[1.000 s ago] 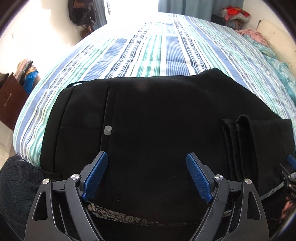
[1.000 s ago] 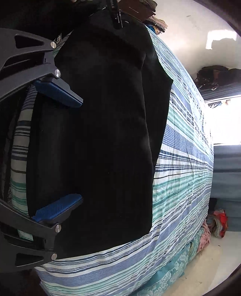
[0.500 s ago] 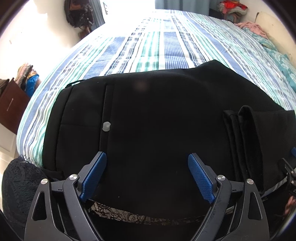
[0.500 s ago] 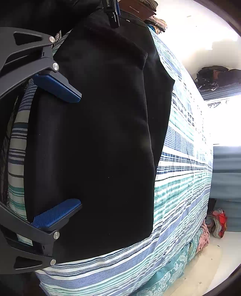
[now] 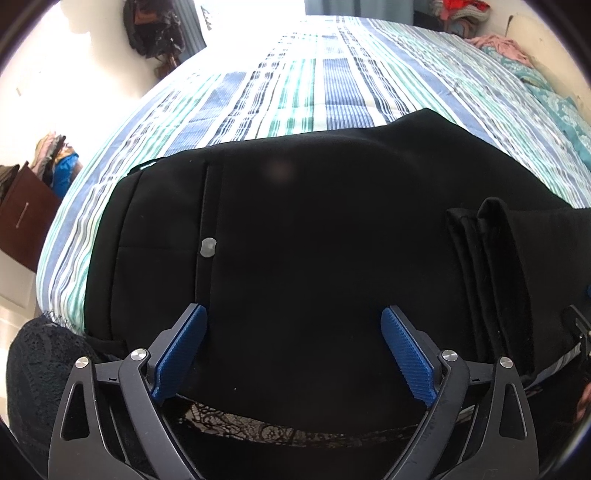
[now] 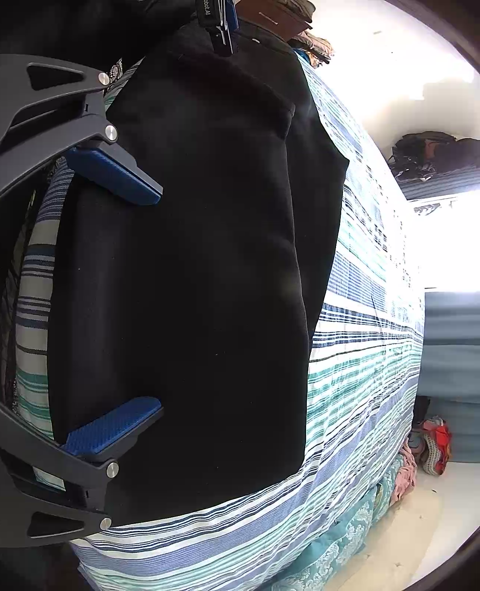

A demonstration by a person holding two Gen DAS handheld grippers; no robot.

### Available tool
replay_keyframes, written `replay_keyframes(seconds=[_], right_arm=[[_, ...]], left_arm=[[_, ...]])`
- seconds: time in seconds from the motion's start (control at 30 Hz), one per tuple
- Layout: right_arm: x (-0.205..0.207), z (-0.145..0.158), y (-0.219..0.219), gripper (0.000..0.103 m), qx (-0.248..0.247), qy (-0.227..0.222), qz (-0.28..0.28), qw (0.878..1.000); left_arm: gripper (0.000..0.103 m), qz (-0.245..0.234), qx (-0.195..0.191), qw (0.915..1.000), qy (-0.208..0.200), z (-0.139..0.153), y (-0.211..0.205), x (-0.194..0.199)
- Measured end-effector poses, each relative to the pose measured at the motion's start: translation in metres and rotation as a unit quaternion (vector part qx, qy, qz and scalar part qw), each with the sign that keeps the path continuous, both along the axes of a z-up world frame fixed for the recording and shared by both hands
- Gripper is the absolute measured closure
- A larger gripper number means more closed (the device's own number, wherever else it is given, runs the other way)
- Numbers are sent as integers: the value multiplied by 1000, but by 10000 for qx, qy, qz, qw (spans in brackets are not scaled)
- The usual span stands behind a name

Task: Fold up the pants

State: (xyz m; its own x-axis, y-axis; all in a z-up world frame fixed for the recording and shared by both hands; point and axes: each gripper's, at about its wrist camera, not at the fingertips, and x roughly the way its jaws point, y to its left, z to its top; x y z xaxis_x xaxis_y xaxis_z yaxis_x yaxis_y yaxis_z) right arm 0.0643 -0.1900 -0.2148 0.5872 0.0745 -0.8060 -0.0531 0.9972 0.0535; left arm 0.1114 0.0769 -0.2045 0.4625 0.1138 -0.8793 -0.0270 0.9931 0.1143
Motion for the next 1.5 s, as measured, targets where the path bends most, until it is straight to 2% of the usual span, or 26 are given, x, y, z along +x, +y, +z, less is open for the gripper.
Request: replay_keyframes(seconds=[0.27,0.33,0.4,0.47,0.57,0.73,0.8,0.83,0.87,0.9,0.93,1.0,1.5], right_arm=[[1,-1,-1,0,-1,29,-15,10000],[1,-1,0,0,-23,26,-25,10000],[1,-2,0,0,-31,12,-24,10000],[1,-2,0,0,-31,6,-24,10000],[1,-2,0,0,-40,11,-28,10000],[2,-2,0,0,-56,9,-41,10000],[2,-2,0,0,-65,-3,-49,10000],[2,-2,0,0,-67,-10,-49,10000],[2,-2,1,0,-69,-15,-48,10000],[2,-2,0,0,-67,-18,-43,10000],[2,-2,1,0,-66,-20,-30,10000],[2,-3,2,0,-81,-30,-31,10000],[4,-3,1,0,-82,5,-4,10000]], left_arm=[[4,109,-89,9999,61,0,5,3],[4,189,-401,9990,-29,11,12,3],[4,294,-839,9954,-369,29,22,6],[4,297,-1059,9913,-718,47,27,19],[3,170,-858,9917,-941,58,20,49],[3,-470,-873,9877,-1210,47,-15,96],[0,-774,-639,9902,-970,23,-32,117],[0,-800,-322,9948,-547,-2,-37,131],[0,-906,-9,9955,-270,-24,-40,137],[0,-1093,-66,9927,-513,-28,-39,134],[0,-1074,-192,9918,-659,-23,-35,127],[0,-1061,-194,9926,-554,-22,-35,130],[0,-1086,-179,9920,-626,-24,-37,131]])
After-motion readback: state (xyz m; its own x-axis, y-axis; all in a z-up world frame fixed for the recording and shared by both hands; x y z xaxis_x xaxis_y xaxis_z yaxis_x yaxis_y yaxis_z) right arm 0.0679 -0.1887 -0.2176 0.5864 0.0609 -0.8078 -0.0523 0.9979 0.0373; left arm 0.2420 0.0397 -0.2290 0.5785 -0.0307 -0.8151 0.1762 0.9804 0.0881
